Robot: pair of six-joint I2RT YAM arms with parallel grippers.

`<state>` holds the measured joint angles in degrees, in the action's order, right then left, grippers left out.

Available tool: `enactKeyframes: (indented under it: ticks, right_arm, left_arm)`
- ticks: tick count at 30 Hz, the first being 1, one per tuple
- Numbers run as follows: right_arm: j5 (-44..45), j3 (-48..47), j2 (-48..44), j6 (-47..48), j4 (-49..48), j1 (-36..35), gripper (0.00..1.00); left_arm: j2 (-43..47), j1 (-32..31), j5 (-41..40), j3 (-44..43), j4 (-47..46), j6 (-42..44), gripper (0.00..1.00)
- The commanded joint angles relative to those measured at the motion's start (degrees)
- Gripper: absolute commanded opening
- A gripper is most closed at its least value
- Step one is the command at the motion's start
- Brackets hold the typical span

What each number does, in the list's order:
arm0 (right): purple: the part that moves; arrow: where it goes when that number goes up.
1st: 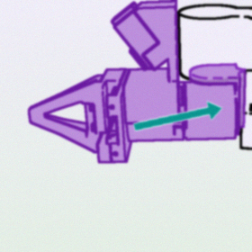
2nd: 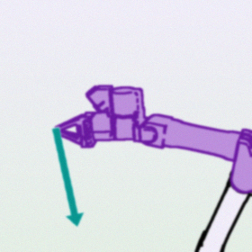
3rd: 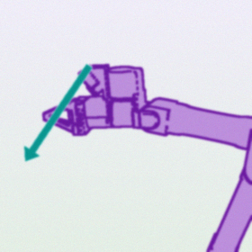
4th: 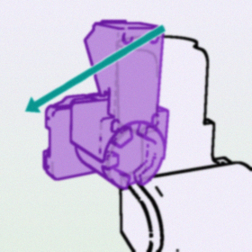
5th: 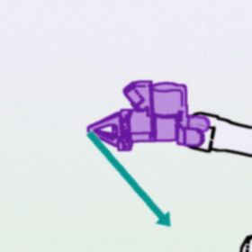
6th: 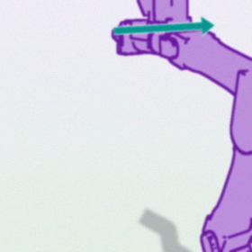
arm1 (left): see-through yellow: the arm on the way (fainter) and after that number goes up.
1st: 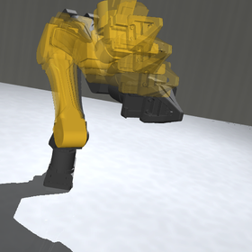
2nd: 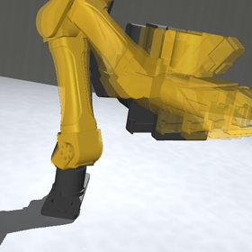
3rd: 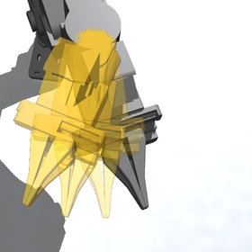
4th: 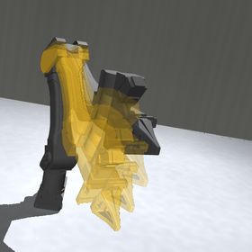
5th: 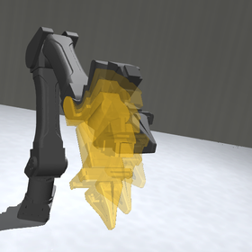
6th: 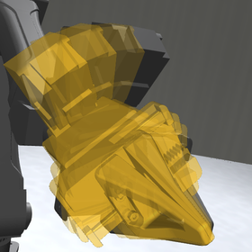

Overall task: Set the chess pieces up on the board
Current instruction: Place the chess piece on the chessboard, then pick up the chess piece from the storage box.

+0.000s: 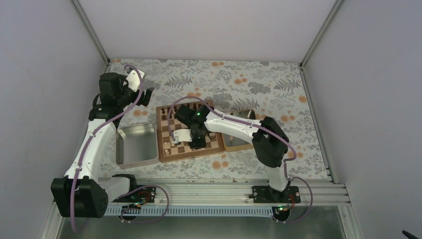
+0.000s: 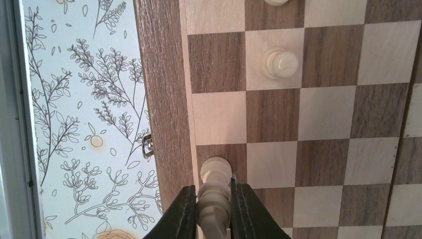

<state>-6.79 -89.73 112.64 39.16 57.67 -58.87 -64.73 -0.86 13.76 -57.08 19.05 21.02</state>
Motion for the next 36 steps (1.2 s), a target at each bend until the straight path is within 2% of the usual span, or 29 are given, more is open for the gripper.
enactKeyframes:
  ticks: [1,6,11,15,21,25,29,36]
  right_arm:
    - [0.3,1.3,0.2,-0.6,-1.1,-0.6,0.10]
    - [0.6,1.8,-0.3,-0.8,-1.9,-0.6,0.14]
    - [0.6,1.9,-0.9,-0.8,-1.7,-0.5,0.36]
    - [0.5,1.6,-2.0,-0.8,-1.3,-0.5,0.44]
    - [0.1,0.6,-4.5,-1.2,0.6,-0.3,0.46]
    - [1.1,-0.2,-9.9,-1.8,1.6,1.9,0.47]
    - [1.1,1.5,-15.7,-1.1,2.9,9.2,0.49]
    - [4.1,12.9,-21.2,0.9,-0.6,22.2,0.46]
  left_arm:
    - [0.8,0.2,0.9,0.4,0.2,0.6,1.00]
    - [0.7,0.3,0.9,0.4,0.2,0.6,1.00]
    - [0.4,0.3,0.9,0.4,0.1,0.6,1.00]
    - [0.3,0.3,0.8,0.3,0.1,0.7,1.00]
    - [0.3,0.3,0.9,0.2,0.2,0.7,1.00]
    - [0.2,0.3,0.5,0.2,0.1,0.7,1.00]
    - [0.2,0.3,0.5,0.3,0.1,0.7,1.00]
    - [-0.3,0.3,0.6,-0.3,0.4,0.8,1.00]
